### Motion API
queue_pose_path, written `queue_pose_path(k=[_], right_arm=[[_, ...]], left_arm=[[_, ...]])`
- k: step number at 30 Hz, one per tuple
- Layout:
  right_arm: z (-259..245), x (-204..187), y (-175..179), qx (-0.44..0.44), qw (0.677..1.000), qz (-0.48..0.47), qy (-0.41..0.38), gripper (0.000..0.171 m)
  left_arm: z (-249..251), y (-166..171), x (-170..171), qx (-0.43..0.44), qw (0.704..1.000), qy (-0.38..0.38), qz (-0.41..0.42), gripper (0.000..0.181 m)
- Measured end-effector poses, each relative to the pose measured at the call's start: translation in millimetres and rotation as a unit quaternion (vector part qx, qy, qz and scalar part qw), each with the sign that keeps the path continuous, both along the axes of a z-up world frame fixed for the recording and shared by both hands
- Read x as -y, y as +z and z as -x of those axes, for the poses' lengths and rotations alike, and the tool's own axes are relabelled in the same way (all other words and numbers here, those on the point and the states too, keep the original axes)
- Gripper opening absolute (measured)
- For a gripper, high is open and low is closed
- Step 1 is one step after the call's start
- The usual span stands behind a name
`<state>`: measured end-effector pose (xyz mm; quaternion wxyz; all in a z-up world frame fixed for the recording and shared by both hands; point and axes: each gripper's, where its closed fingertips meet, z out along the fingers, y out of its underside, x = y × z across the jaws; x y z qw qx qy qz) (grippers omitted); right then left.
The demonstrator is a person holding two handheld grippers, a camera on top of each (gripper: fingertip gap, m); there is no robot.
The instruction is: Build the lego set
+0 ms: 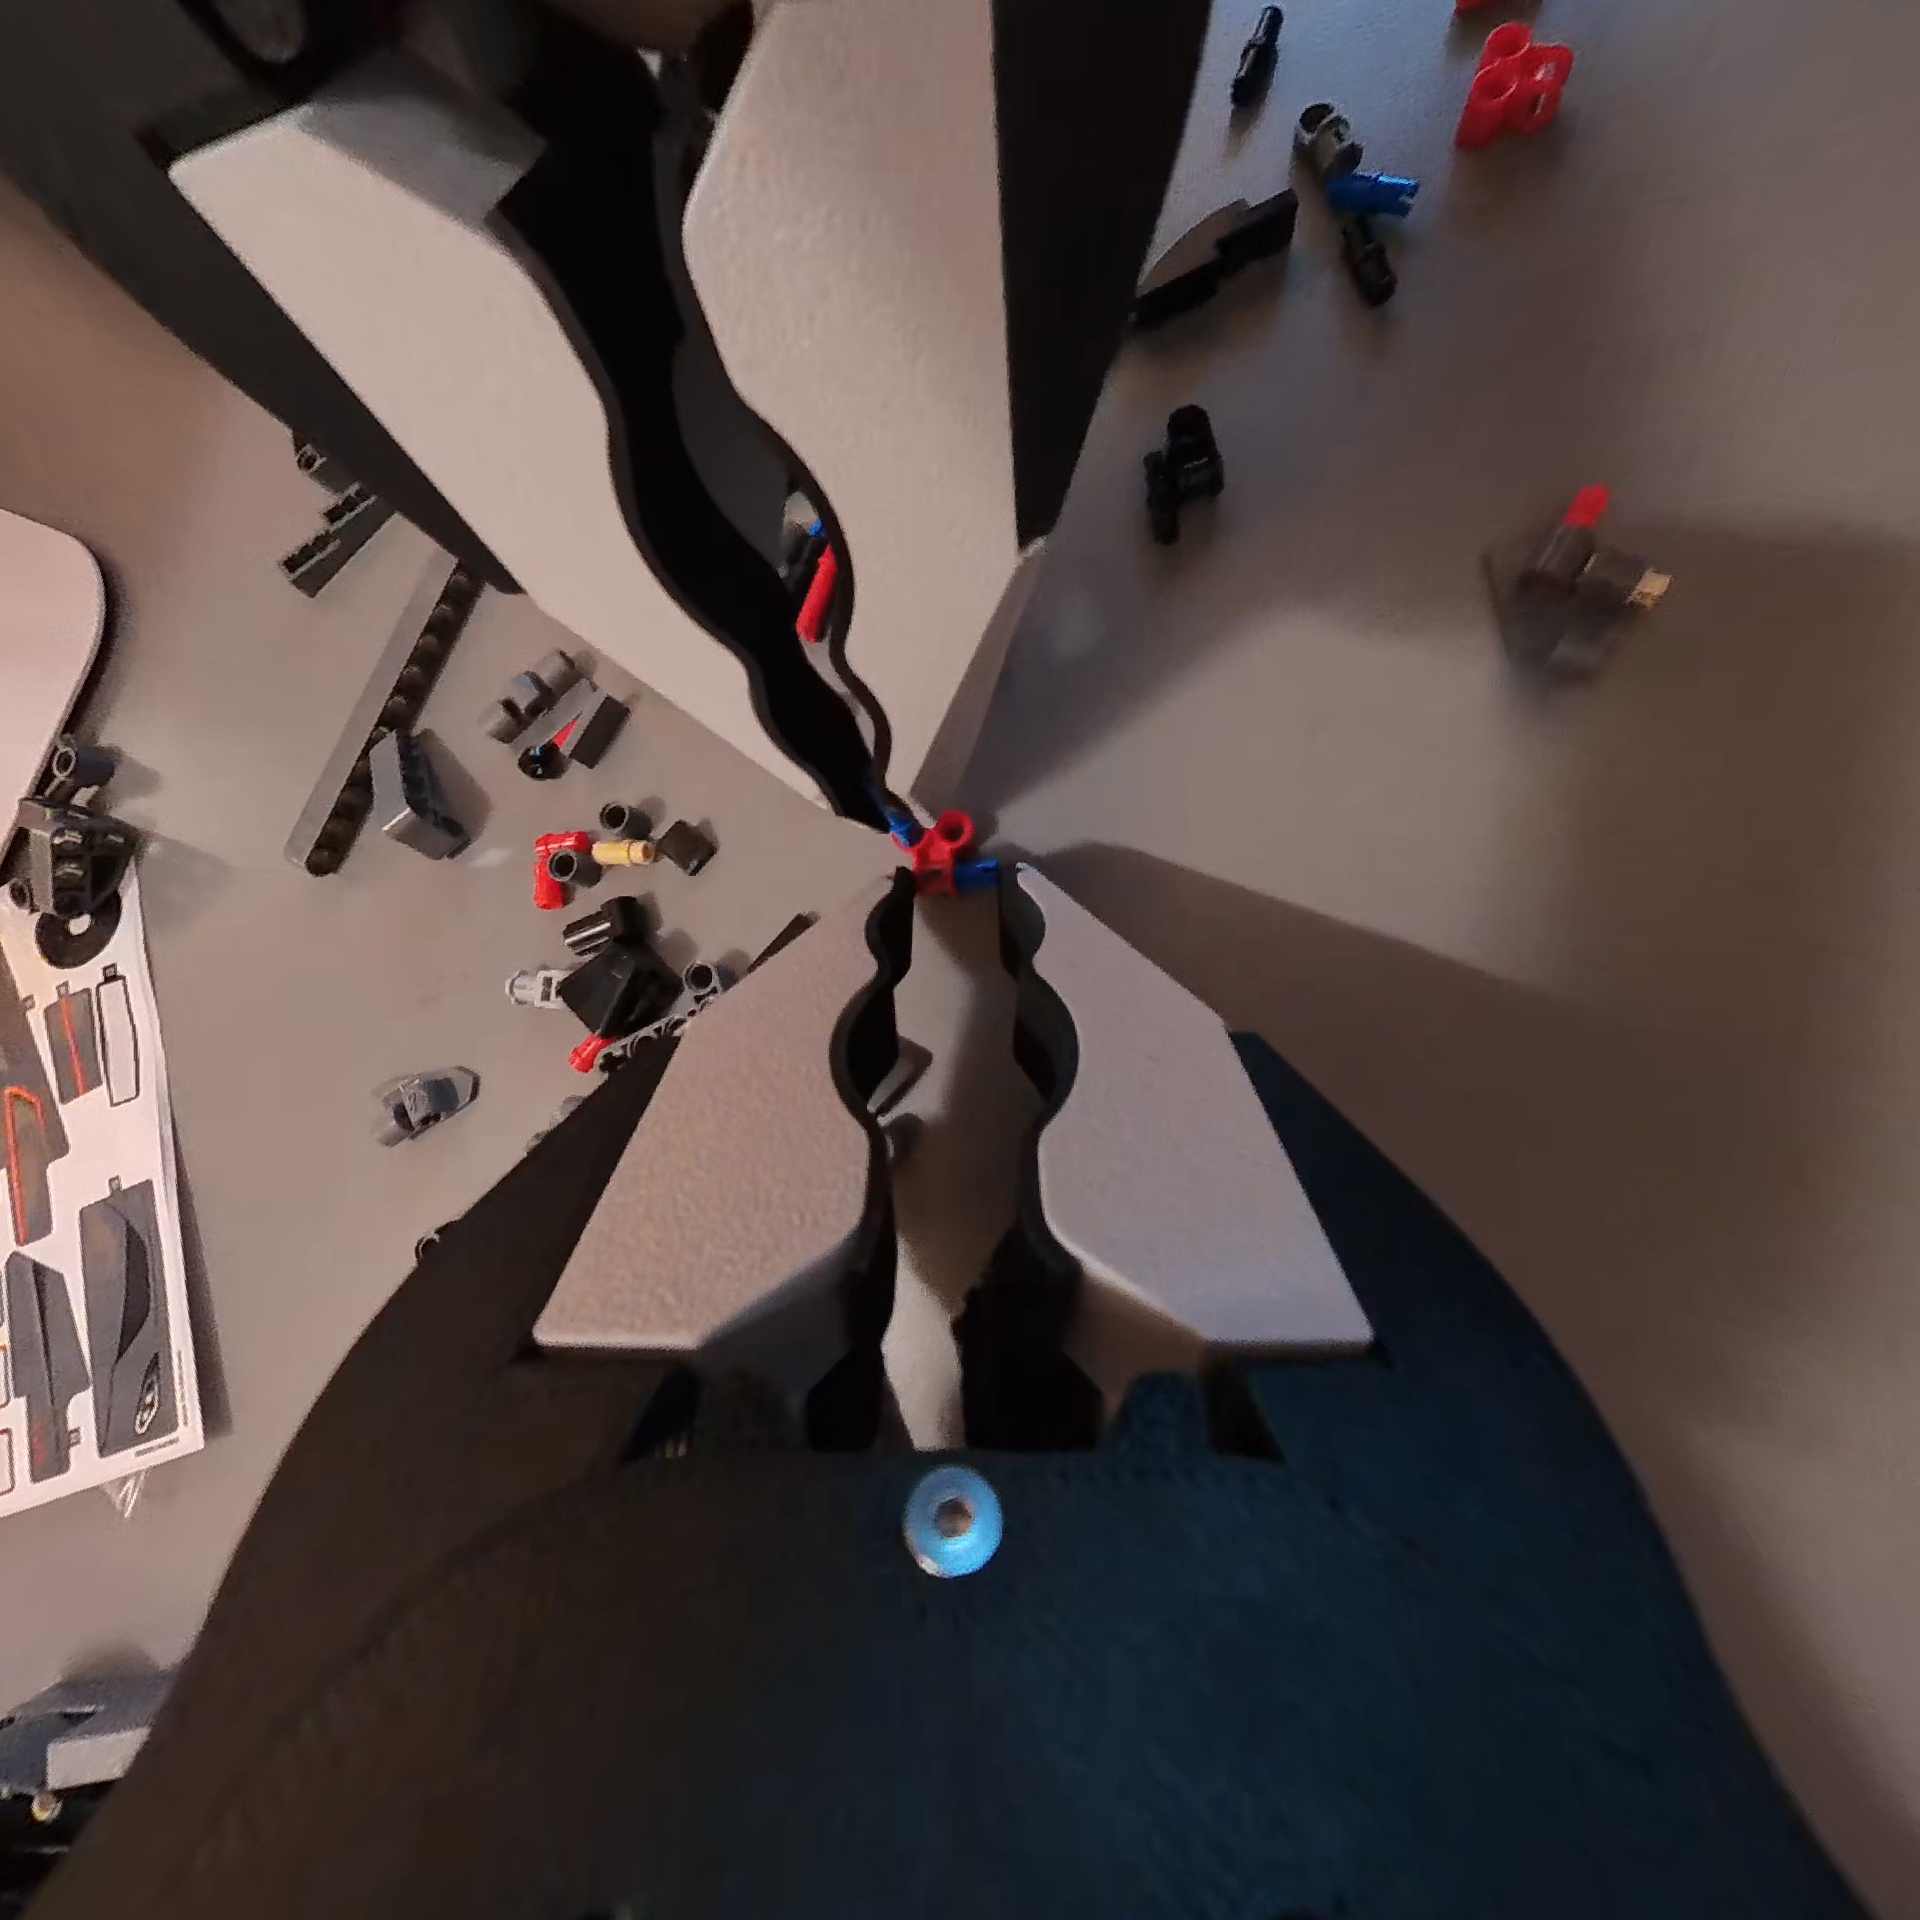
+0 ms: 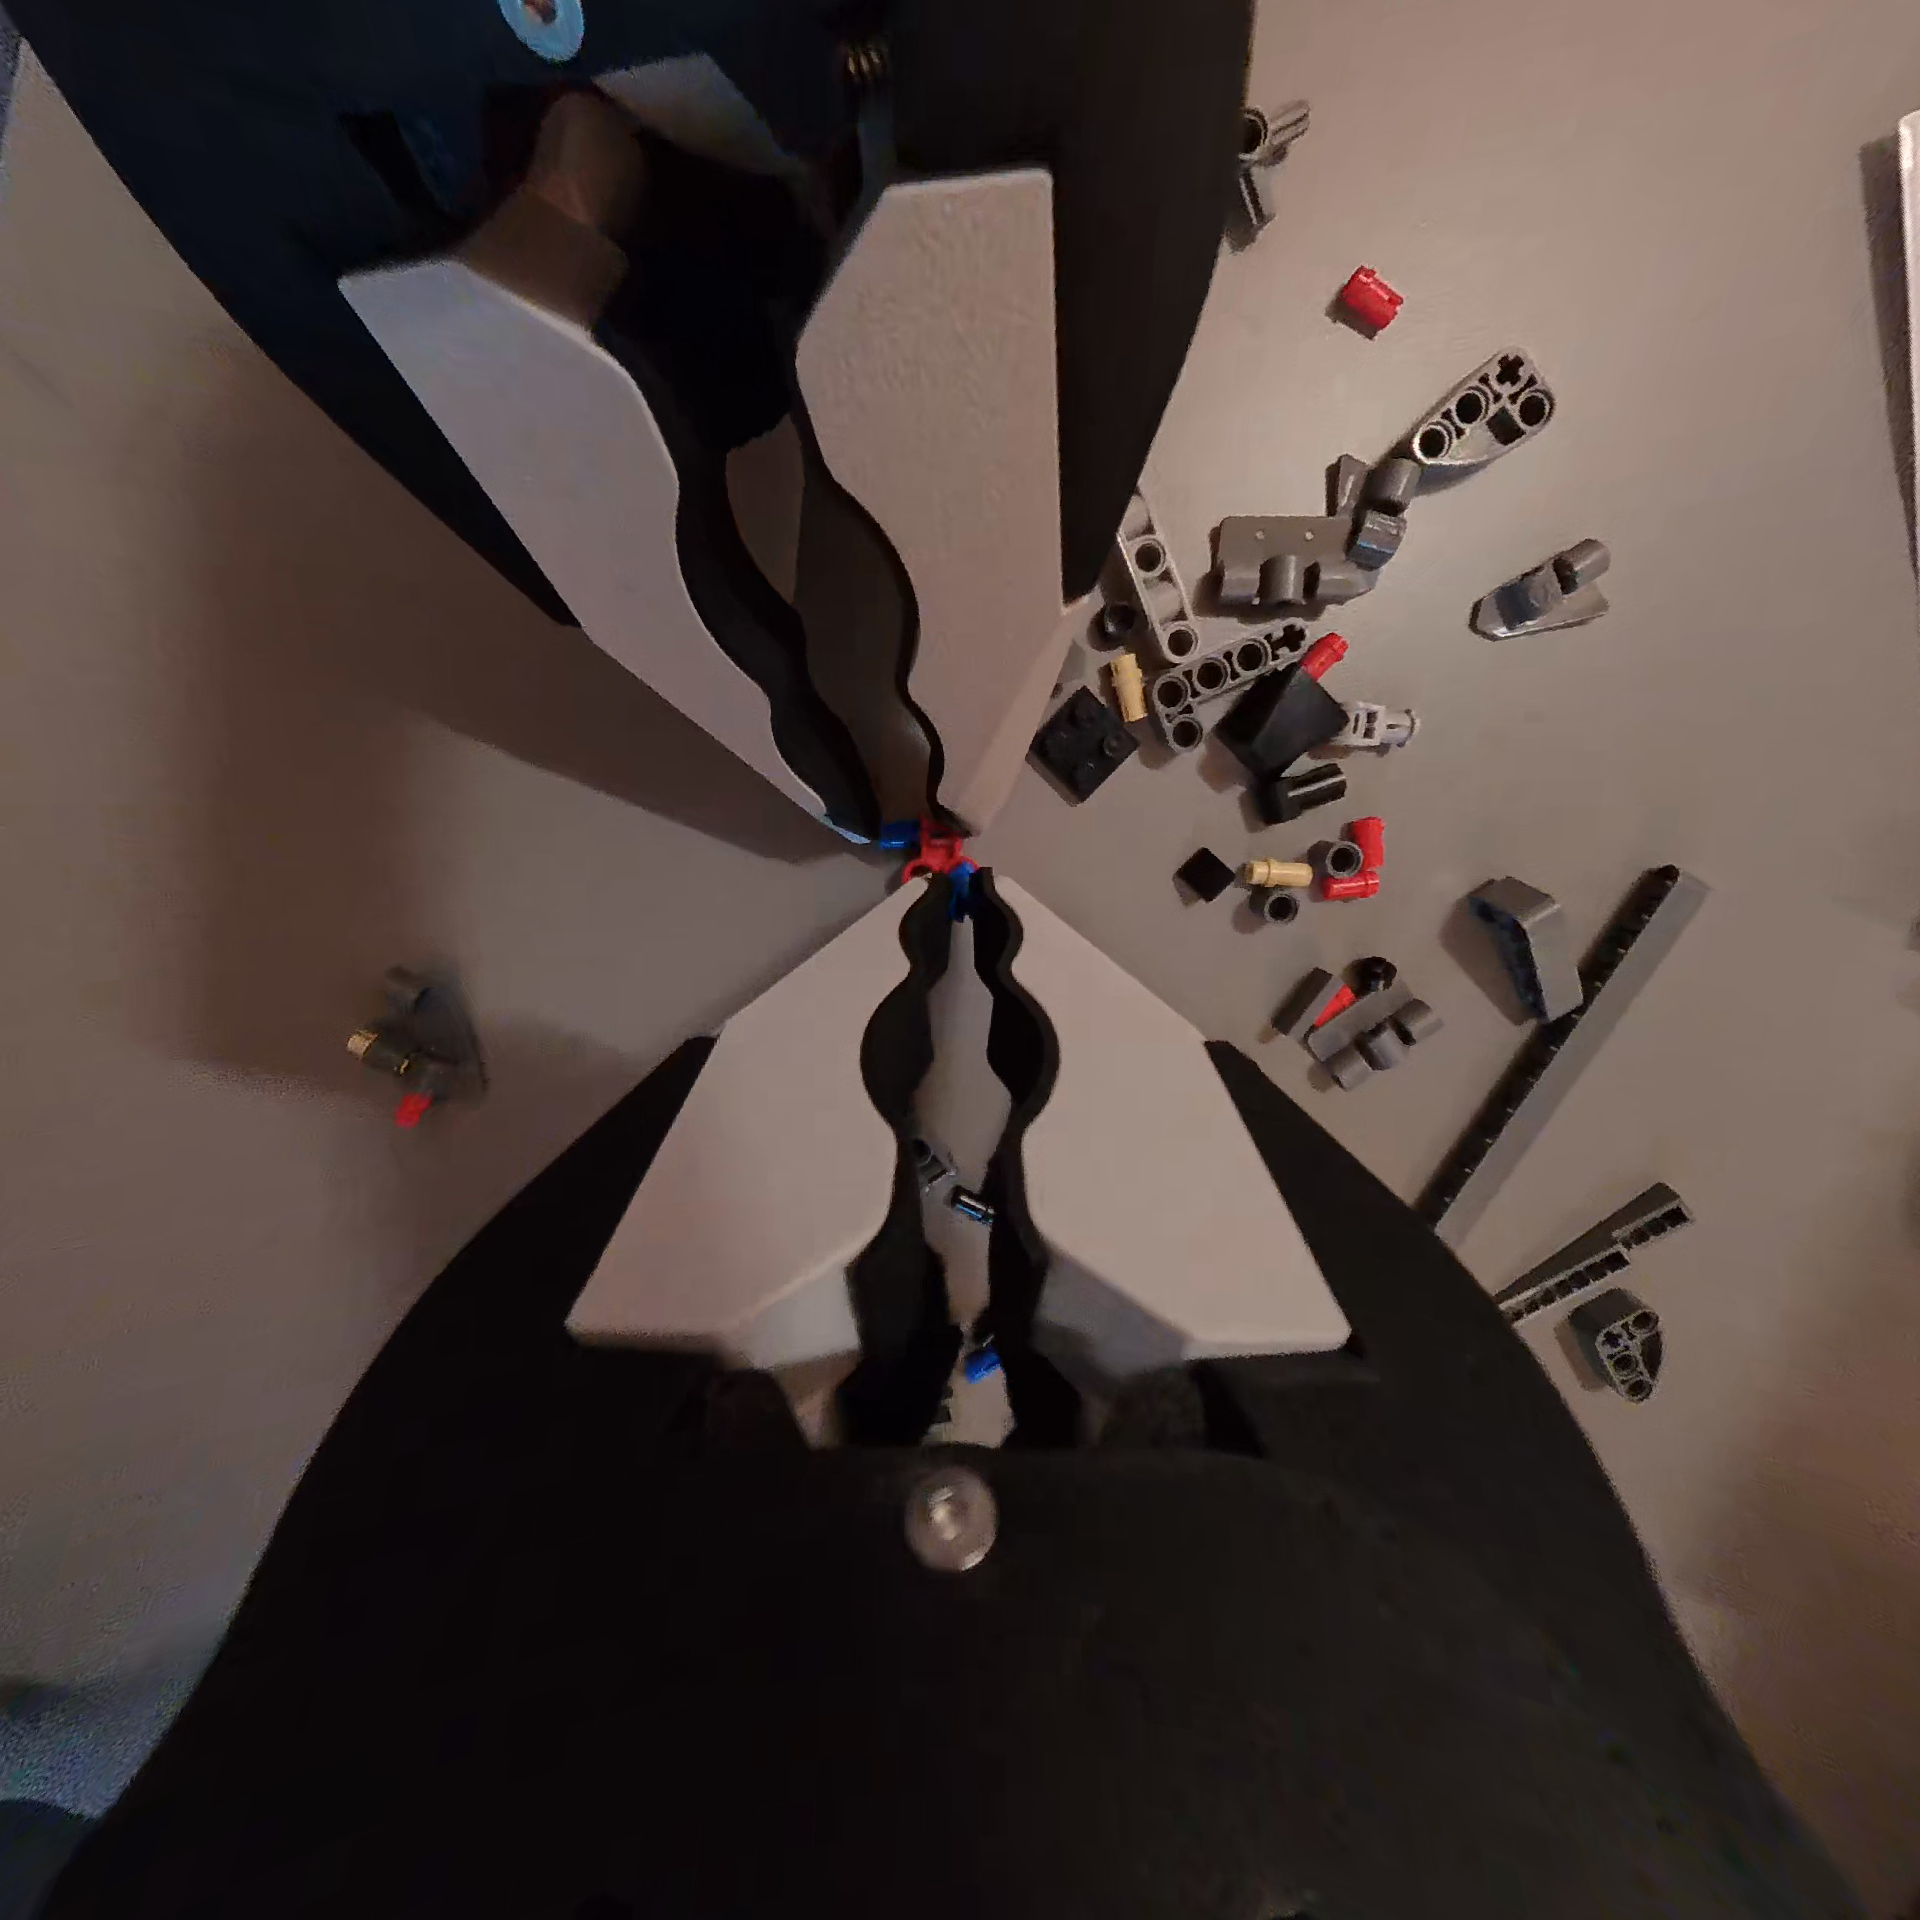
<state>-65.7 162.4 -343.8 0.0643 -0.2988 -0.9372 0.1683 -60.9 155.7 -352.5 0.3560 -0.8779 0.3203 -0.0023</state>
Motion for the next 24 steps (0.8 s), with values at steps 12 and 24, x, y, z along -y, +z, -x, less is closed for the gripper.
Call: queue_pose_path(k=[12, 24], right_arm=[[1.9, 1.2, -0.4, 0.054, 0.998, -0.016, -0.019, 0.002], [2.8, 1.4, -0.9, 0.094, 0.992, -0.080, -0.031, 0.002]], left_arm=[[0.9, 0.0, 0.2, 0.009, 1.000, -0.012, -0.024, 0.014], [0.8, 0.3, 0.2, -0.001, 0.999, -0.026, -0.044, 0.014]])
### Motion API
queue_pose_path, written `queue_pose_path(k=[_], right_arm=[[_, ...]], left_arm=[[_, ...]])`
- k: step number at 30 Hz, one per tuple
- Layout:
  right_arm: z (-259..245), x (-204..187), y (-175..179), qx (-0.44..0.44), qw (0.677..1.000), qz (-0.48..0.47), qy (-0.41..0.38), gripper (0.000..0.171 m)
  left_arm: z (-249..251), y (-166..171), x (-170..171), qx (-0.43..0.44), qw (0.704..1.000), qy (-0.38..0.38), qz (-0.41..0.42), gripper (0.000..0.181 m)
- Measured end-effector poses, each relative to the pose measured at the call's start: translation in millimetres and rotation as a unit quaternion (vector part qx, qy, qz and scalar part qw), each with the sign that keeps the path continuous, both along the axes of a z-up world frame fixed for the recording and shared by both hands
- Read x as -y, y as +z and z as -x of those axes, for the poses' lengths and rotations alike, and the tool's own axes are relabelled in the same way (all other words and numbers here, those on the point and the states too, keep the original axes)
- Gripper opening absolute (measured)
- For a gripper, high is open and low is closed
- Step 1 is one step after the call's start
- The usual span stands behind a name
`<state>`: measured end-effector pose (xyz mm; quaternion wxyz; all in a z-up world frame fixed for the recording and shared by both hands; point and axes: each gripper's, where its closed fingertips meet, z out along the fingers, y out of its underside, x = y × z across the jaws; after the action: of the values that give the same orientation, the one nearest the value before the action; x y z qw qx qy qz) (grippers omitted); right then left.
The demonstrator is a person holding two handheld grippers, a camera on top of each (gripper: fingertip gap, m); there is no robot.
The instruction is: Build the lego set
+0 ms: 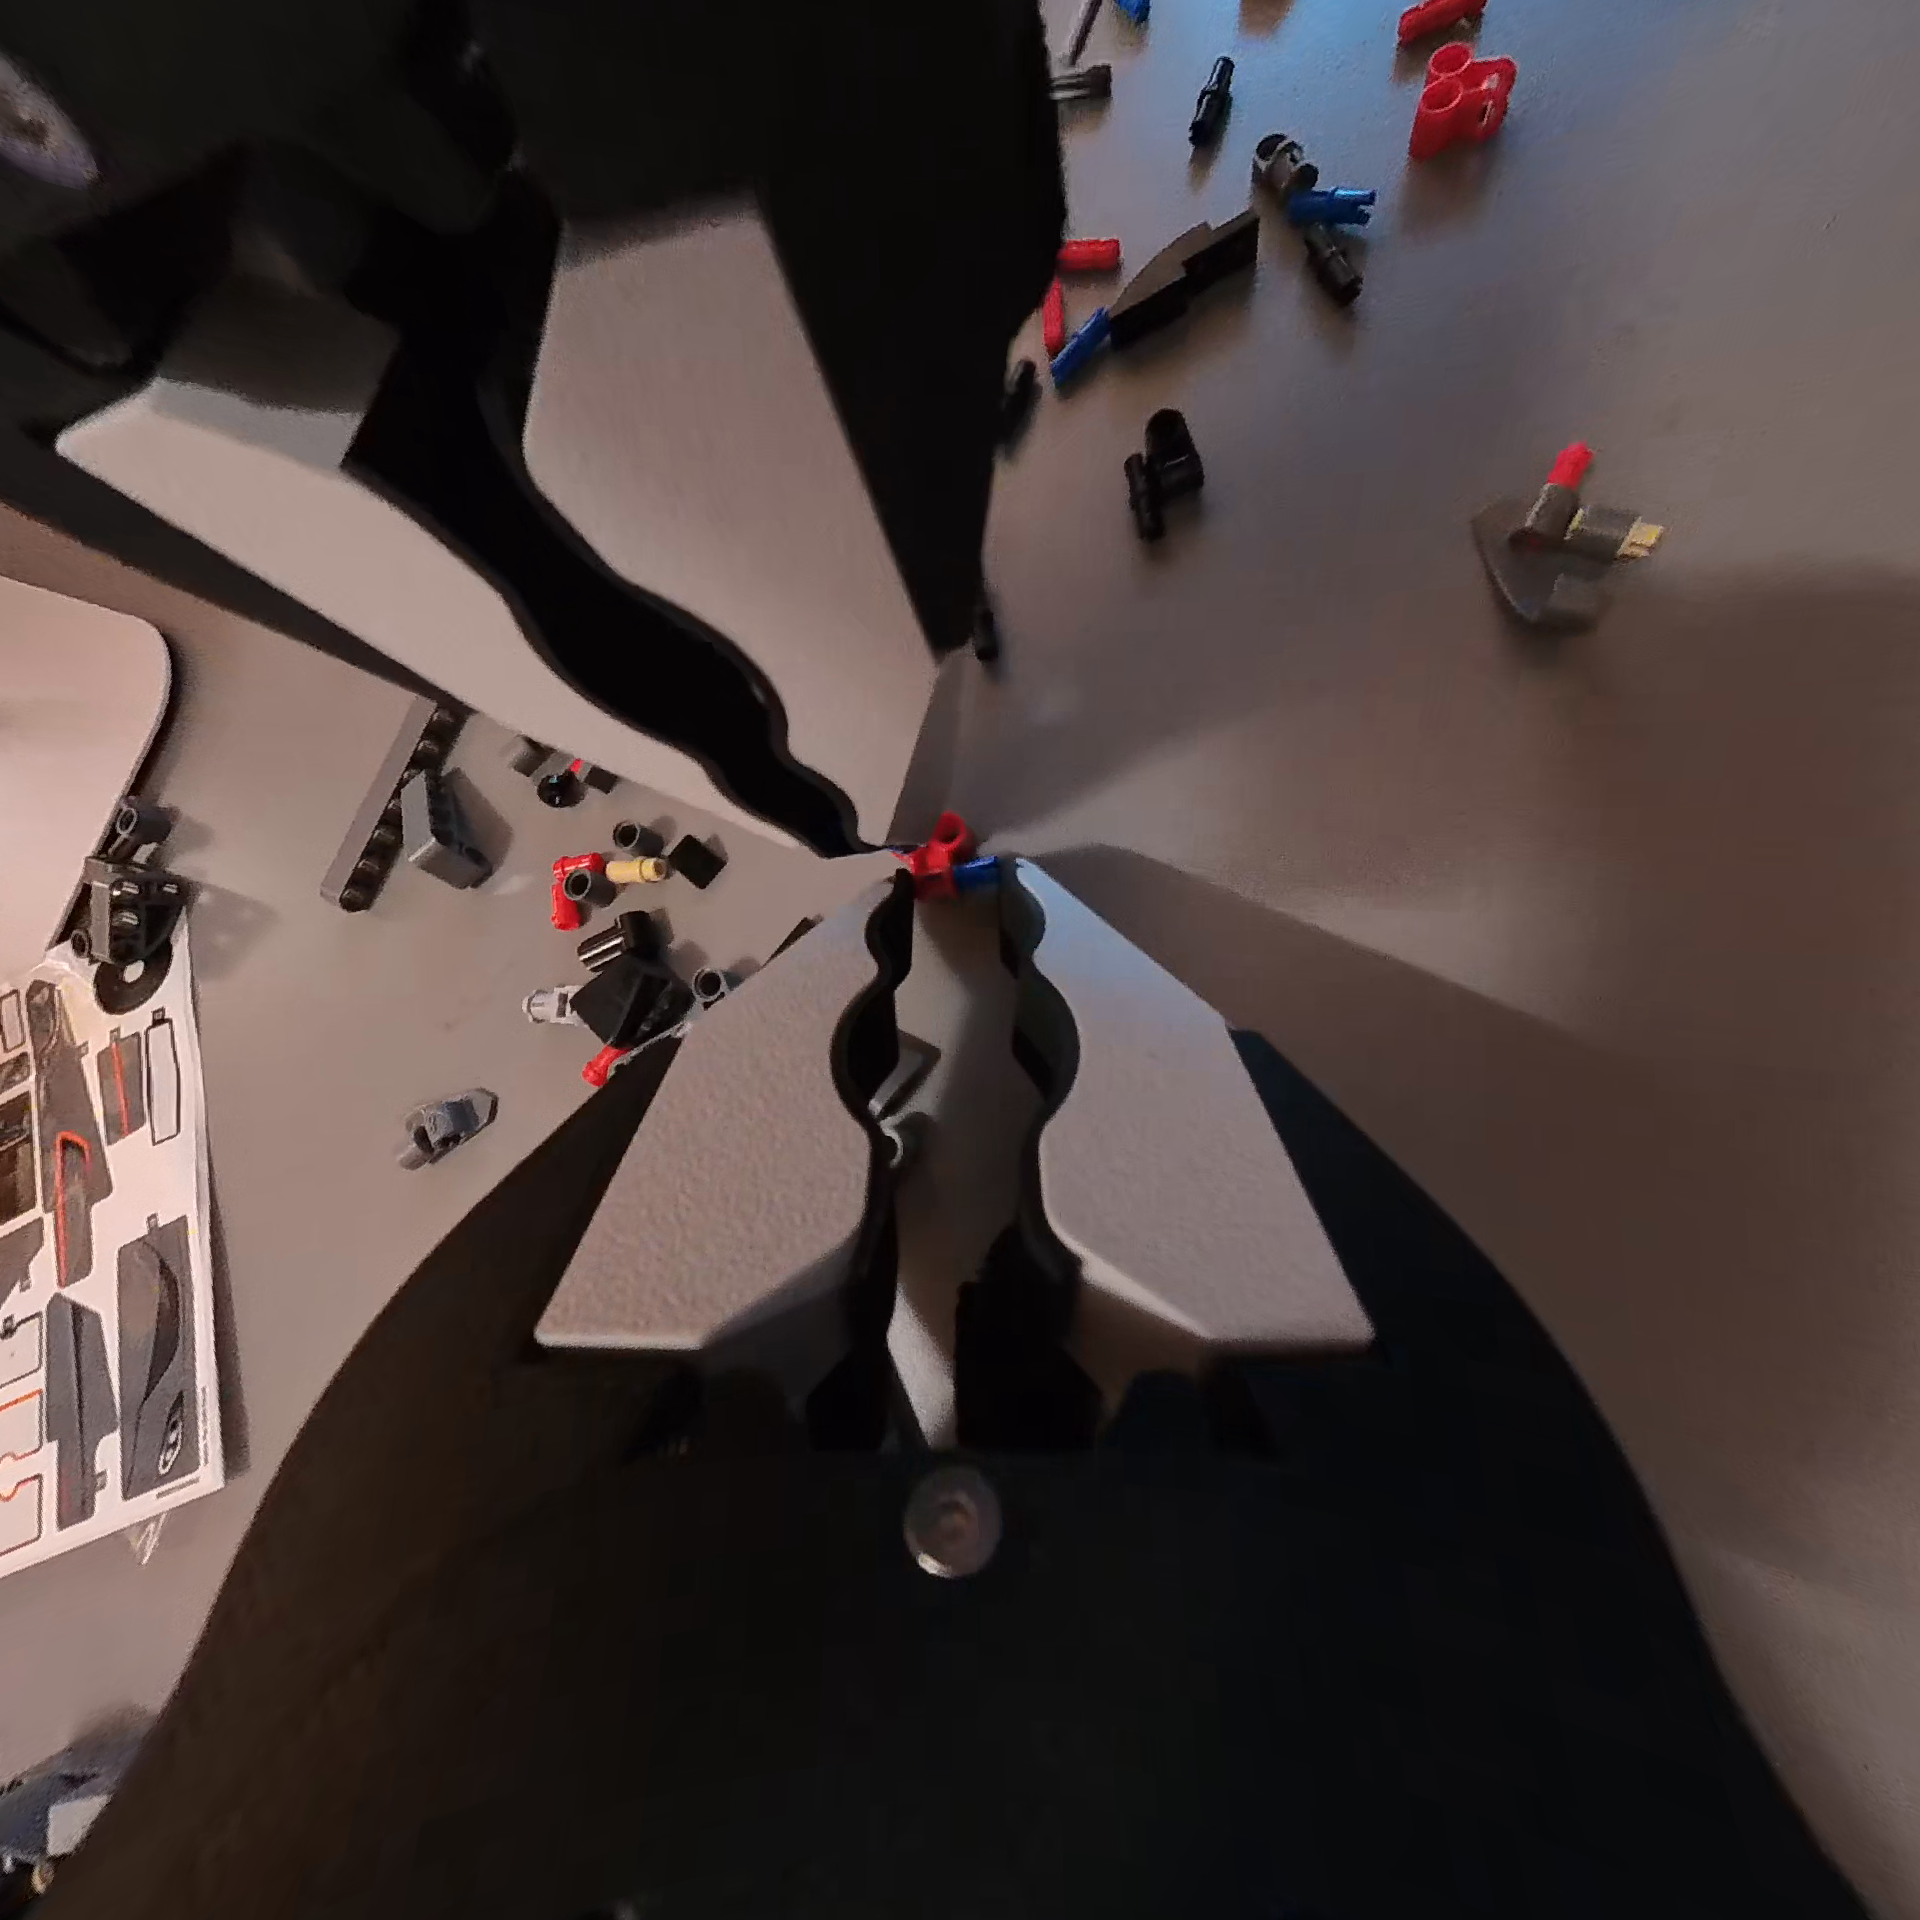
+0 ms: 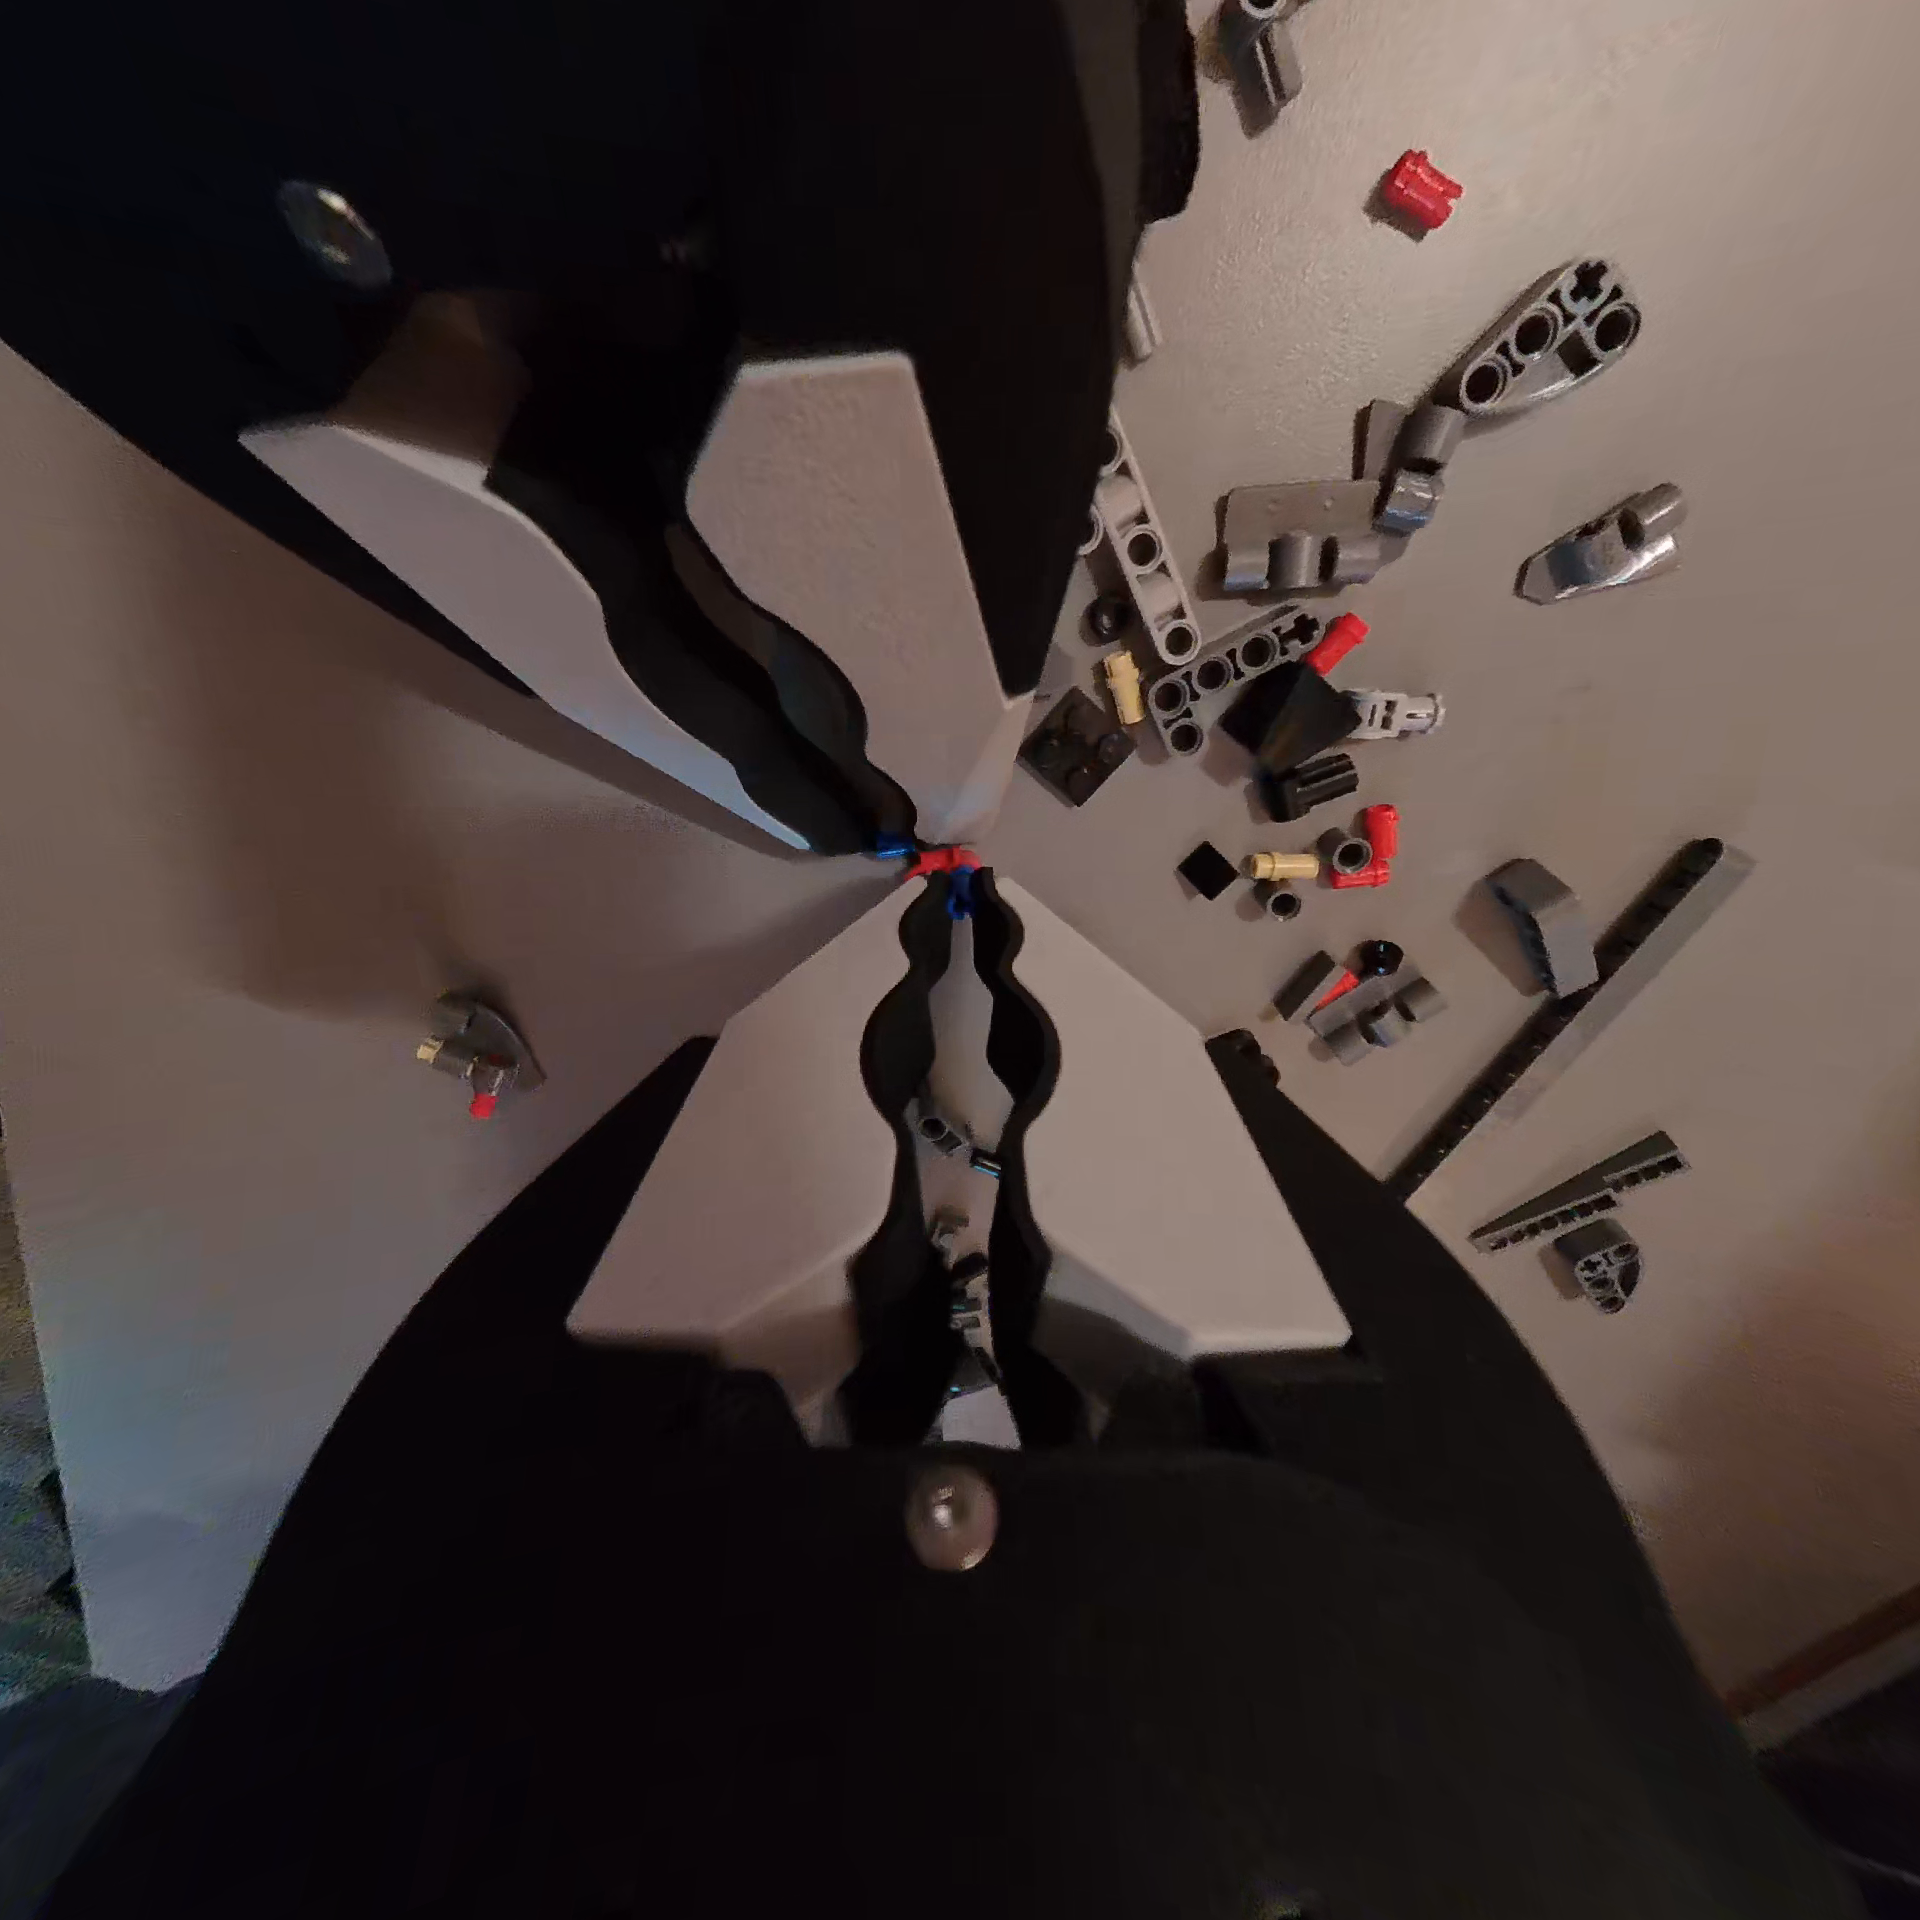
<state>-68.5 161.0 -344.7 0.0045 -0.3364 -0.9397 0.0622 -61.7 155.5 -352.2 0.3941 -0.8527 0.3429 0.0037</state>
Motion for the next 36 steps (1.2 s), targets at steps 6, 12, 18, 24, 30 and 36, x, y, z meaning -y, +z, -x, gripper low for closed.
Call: queue_pose_path(k=[6, 12, 18, 24, 30, 36], right_arm=[[0.3, 0.2, -0.2, 0.031, 0.999, -0.021, -0.010, 0.002], [1.2, 1.0, -0.6, 0.042, 0.998, -0.051, -0.015, 0.002], [1.1, 1.1, -0.7, 0.018, 0.999, -0.040, -0.032, 0.002], [1.1, 1.1, -0.7, 0.016, 0.998, -0.033, -0.042, 0.002], [1.1, 0.1, 0.1, 0.037, 0.994, 0.048, -0.091, 0.002], [2.6, -0.4, 2.3, 0.038, 0.990, 0.088, -0.100, 0.002]], left_arm=[[-0.3, 0.0, -0.3, -0.006, 1.000, -0.004, -0.008, 0.014], [-0.5, -0.1, -0.3, -0.005, 1.000, -0.006, -0.011, 0.014], [-0.5, -0.1, -0.4, -0.002, 1.000, -0.009, -0.011, 0.014], [-0.7, -0.1, -0.7, -0.002, 1.000, -0.010, -0.009, 0.014], [-0.3, 0.0, -1.1, 0.001, 1.000, -0.012, -0.005, 0.014], [1.2, 0.3, -2.4, 0.002, 1.000, -0.014, -0.001, 0.013]])
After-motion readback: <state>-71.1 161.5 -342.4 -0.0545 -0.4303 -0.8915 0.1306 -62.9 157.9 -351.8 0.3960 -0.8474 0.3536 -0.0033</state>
